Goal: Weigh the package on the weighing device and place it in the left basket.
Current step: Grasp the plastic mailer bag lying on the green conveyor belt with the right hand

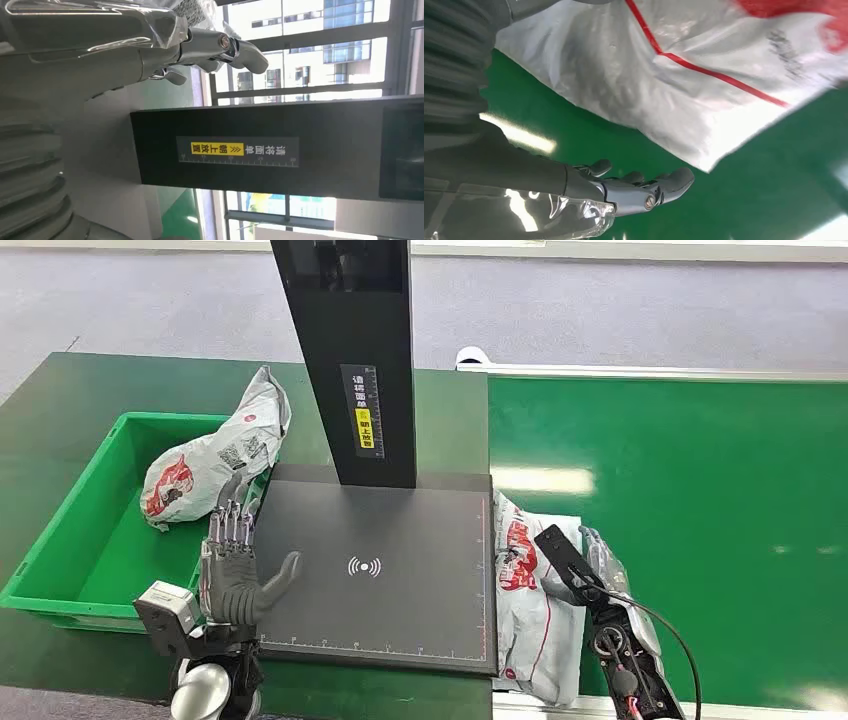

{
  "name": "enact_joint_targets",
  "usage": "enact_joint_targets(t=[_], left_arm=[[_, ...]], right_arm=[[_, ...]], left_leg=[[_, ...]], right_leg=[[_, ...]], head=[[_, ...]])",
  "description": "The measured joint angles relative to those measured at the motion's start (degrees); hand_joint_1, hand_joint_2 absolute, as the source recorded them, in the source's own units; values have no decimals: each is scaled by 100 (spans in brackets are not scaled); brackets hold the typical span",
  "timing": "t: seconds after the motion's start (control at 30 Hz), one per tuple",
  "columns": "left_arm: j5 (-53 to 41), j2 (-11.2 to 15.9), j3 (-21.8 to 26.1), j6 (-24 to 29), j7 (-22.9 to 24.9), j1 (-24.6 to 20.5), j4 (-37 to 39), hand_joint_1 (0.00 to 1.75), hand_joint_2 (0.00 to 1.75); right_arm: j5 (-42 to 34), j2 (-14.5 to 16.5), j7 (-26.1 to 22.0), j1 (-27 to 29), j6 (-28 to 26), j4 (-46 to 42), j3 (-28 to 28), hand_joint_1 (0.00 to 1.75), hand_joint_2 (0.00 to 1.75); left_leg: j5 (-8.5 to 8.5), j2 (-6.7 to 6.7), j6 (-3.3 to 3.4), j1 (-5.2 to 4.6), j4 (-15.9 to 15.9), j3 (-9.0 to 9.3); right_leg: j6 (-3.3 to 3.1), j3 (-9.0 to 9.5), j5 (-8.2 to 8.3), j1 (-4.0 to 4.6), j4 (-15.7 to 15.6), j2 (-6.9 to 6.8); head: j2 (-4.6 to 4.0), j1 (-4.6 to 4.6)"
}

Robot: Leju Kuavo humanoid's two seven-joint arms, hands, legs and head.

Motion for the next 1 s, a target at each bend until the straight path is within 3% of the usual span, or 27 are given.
enact_joint_targets(t=[0.6,0.73,1.0], left_arm=[[7,17,-23,63,3,-2,144,0,175],[8,22,-22,71,2,-1,149,0,175],[9,43,-16,97,2,42,122,0,175]], right_arm=[[211,143,31,-153,133,404,-5,0,175],[332,252,127,-108,331,320,9,175,175],[6,383,-64,6,653,158,55,175,175]], left_leg=[[0,3,0,0,0,16],[0,10,-1,1,-1,24],[-2,39,-2,4,-3,40]], right_leg=[[0,13,0,0,0,3],[0,18,0,2,0,6],[-2,27,1,4,0,33]], head=[[0,-1],[0,0],[0,1]])
